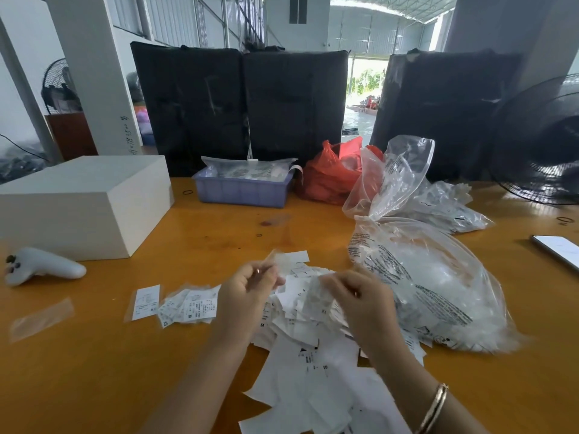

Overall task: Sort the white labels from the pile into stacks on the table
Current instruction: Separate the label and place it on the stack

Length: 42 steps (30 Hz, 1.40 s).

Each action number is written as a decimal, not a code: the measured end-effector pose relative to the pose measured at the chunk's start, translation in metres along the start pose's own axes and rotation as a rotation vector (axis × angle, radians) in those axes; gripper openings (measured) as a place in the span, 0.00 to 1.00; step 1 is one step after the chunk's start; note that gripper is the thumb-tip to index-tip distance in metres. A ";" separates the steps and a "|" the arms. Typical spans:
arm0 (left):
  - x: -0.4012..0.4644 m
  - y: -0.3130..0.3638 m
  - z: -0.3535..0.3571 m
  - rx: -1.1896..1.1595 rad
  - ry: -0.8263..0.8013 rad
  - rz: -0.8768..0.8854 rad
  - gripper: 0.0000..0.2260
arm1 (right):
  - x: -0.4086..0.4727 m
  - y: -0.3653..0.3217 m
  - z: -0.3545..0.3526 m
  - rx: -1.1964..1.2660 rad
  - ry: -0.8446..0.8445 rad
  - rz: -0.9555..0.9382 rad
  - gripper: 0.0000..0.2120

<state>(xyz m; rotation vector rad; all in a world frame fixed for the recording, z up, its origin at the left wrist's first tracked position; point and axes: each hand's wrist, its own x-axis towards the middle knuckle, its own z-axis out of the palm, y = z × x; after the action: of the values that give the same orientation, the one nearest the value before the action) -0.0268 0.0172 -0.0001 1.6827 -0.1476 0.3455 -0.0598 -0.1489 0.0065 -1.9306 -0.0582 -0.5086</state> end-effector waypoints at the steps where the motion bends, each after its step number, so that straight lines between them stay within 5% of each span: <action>1: -0.001 0.000 0.001 0.009 -0.018 0.002 0.02 | 0.001 -0.002 -0.004 0.150 0.036 0.099 0.09; 4: -0.003 -0.001 0.002 0.043 -0.062 0.013 0.01 | 0.003 -0.006 -0.014 0.504 0.044 0.297 0.09; 8: -0.004 0.000 0.002 0.054 -0.100 0.009 0.05 | 0.006 -0.004 -0.016 0.613 -0.035 0.293 0.11; 14: -0.004 0.001 0.002 0.019 -0.133 -0.009 0.03 | 0.004 -0.002 -0.011 0.527 -0.029 0.284 0.03; 22: -0.004 0.004 0.002 0.016 -0.191 -0.036 0.05 | 0.001 -0.006 -0.011 0.494 -0.213 0.234 0.12; 29: -0.003 0.007 0.002 -0.129 -0.201 -0.145 0.11 | 0.004 -0.004 -0.010 0.605 -0.094 0.244 0.04; 35: -0.003 0.007 0.001 -0.109 -0.253 -0.147 0.04 | 0.006 0.000 -0.010 0.806 -0.082 0.320 0.01; 42: -0.004 0.009 0.001 -0.132 -0.260 -0.159 0.04 | 0.007 0.003 -0.009 0.803 -0.035 0.376 0.09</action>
<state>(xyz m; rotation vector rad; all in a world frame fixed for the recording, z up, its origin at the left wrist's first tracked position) -0.0335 0.0146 0.0069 1.5913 -0.2224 -0.0037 -0.0551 -0.1599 0.0093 -1.1231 0.0701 -0.1511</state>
